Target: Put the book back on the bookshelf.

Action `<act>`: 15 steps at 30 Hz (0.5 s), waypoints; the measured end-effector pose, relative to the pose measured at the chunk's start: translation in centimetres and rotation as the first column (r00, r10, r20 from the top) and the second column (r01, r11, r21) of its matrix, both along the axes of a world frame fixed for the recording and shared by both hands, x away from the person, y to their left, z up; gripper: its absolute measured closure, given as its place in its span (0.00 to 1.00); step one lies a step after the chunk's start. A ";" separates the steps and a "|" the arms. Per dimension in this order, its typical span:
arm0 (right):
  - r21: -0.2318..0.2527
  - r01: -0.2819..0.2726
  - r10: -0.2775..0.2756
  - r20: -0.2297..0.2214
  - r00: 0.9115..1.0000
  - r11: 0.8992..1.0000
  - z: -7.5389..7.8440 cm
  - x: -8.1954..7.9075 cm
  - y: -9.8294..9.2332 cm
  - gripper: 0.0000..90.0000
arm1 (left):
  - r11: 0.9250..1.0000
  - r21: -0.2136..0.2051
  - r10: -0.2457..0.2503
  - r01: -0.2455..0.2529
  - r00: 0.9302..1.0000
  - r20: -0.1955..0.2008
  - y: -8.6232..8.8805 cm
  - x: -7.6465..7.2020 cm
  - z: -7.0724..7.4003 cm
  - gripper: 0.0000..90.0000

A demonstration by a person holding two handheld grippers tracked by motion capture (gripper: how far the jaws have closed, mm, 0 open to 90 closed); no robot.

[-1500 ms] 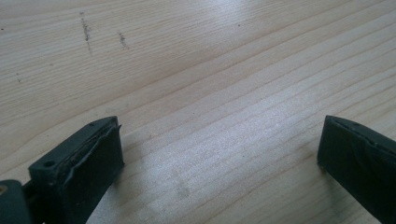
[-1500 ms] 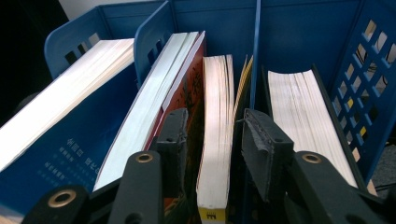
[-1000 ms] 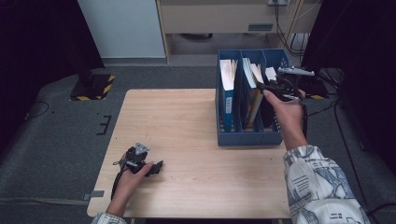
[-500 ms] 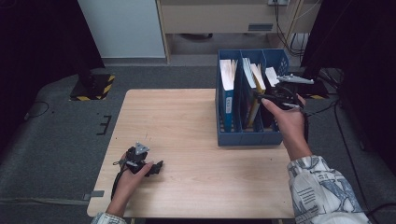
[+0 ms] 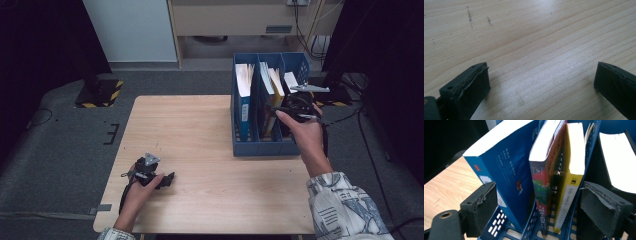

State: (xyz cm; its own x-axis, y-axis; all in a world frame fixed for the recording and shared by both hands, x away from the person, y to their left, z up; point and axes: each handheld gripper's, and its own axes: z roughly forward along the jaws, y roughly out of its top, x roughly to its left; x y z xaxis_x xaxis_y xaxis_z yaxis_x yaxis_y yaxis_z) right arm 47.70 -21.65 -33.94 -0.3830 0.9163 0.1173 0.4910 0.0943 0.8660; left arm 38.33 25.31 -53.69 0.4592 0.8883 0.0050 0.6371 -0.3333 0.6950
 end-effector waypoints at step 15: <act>0.000 -0.001 0.001 0.000 1.000 1.000 -1.5 -1.1 0.2 0.13 | 1.000 0.000 0.000 0.000 1.000 0.000 0.0 0.0 0.0 0.00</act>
